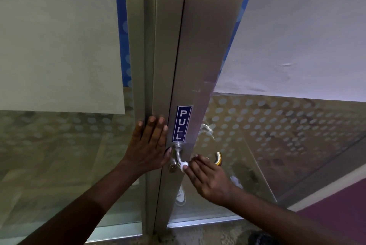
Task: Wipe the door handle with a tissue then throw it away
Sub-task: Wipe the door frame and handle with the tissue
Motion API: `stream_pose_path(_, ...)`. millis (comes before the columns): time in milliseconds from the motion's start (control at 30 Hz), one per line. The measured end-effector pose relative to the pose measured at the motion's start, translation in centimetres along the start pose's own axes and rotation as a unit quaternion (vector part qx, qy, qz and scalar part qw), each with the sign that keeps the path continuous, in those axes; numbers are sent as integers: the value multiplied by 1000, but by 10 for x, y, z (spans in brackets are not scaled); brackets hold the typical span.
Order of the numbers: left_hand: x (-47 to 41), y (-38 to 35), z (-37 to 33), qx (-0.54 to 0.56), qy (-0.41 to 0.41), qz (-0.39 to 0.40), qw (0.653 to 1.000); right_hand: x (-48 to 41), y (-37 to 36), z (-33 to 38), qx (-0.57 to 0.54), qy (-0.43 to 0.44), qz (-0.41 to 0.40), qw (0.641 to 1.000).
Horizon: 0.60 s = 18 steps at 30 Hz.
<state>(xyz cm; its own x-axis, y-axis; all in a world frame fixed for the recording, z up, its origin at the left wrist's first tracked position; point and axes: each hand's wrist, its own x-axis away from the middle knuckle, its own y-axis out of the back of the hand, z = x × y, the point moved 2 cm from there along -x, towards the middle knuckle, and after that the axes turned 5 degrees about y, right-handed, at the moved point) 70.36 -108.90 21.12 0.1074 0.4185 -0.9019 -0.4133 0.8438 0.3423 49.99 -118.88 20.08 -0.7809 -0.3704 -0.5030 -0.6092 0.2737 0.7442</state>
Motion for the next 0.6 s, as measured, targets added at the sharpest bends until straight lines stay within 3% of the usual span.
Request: stream_pose_path(600, -3, 3, -2, -12, 1, -8, 1000, 39, 14, -69, -83, 123, -10, 989)
